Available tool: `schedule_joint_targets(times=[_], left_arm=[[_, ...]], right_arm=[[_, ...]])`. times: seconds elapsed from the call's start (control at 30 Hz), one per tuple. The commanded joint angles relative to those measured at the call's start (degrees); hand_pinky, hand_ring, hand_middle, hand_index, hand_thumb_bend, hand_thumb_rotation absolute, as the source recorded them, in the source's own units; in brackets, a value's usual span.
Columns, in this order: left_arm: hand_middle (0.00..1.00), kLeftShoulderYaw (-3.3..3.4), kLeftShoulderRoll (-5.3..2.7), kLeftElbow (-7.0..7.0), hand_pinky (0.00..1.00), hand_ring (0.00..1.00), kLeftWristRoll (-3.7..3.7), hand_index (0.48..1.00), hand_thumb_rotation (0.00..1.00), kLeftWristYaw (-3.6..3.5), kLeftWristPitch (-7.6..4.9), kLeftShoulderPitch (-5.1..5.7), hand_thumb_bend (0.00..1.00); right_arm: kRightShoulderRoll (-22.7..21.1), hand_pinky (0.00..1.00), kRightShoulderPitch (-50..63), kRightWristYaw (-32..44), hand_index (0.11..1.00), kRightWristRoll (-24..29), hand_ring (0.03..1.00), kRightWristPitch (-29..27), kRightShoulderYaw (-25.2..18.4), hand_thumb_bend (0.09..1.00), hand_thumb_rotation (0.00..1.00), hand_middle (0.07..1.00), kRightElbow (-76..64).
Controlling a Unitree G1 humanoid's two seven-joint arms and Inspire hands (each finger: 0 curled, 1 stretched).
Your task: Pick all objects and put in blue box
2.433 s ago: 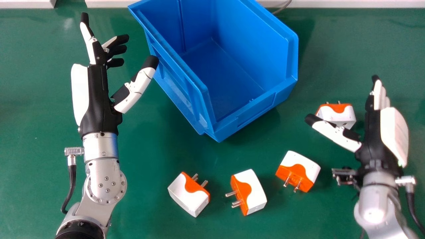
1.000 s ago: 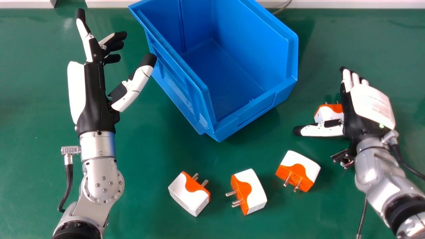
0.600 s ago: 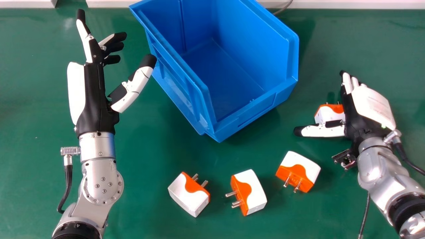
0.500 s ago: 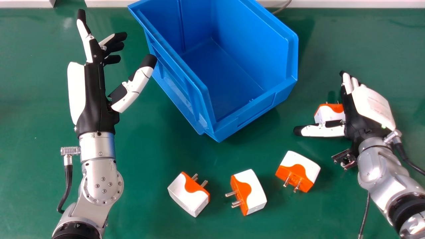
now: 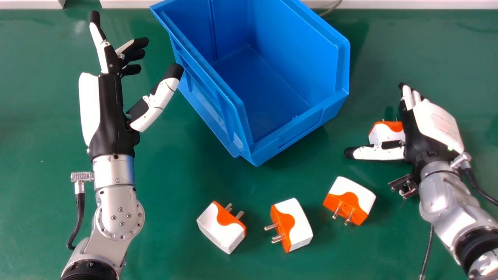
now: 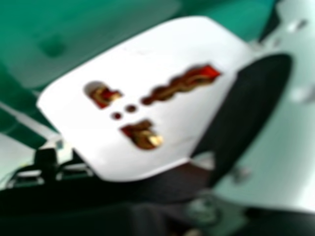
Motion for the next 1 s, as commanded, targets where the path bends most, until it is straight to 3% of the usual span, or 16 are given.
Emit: schedule_joint_targets(times=[0.0,0.4,0.6,0.97], left_arm=[[0.79,0.12,0.51,-0.9,0.71,0.77,0.07,0.811,0.59,0.07,-0.67,-0.16,0.72],[0.79,0.16,0.5,-0.39,0.71,0.77,-0.02,0.811,0.59,0.03,-0.88,-0.39,0.72],[0.79,0.41,0.54,-0.12,0.72,0.77,-0.59,0.811,0.59,-0.73,-0.98,-0.45,0.72],[0.79,0.31,0.62,-0.42,0.72,0.78,-0.06,0.811,0.59,-0.43,-0.82,-0.35,0.73]], right_arm=[[-1.45,0.37,0.27,-1.37,0.473,0.11,0.444,0.5,-0.49,0.503,0.0,0.501,-0.77],[-1.48,0.37,0.58,-1.63,0.481,0.72,0.438,0.63,-1.06,0.502,0.0,0.505,-1.64],[-1.5,0.38,0.61,-1.57,0.481,0.87,0.437,0.6,-1.13,0.502,0.0,0.505,-1.74],[-1.66,0.38,1.24,-1.47,0.482,1.11,0.436,0.17,-1.75,0.503,0.0,0.504,-2.83]])
